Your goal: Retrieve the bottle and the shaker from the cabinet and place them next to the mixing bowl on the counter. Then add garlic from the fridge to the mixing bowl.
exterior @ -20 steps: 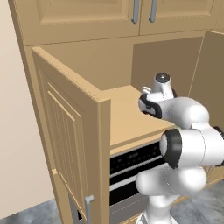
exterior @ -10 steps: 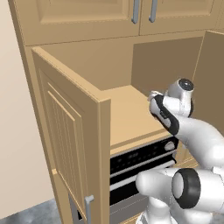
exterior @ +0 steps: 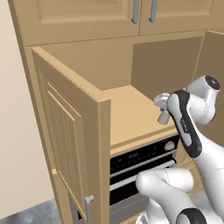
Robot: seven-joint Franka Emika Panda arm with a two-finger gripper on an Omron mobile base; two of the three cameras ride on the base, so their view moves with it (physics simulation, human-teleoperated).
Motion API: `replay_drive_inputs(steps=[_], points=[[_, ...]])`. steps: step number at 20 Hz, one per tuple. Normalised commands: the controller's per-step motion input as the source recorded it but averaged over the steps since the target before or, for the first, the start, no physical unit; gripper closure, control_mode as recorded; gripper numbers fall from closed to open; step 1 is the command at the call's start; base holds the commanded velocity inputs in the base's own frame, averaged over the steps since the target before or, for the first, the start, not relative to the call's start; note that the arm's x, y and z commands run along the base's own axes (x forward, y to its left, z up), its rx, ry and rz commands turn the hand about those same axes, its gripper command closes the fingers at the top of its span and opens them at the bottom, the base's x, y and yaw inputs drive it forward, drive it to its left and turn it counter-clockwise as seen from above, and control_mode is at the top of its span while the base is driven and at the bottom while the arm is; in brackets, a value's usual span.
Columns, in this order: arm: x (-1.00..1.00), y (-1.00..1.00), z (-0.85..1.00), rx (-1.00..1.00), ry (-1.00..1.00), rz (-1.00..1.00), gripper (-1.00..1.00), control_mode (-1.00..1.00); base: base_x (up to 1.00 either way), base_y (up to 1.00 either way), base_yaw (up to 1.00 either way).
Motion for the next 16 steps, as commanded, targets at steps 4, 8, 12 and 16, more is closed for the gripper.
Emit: replay_drive_inputs(steps=[4,8,12,16], points=[[-0.74,0.6,0.18,-0.07,-0.03,0.15,1.0,-1.0,0.0,0.0,0.0],[-0.67,0.63,0.15,-0.09,-0.09,0.05,1.0,-1.0,0.0,0.0,0.0],[-0.75,0.6,0.3,-0.08,-0.07,0.02,1.0,-1.0,0.0,0.0,0.0],[-0.66,0.41,0.38,-0.04,-0.07,0.04,1.0,-1.0,0.0,0.0,0.0]])
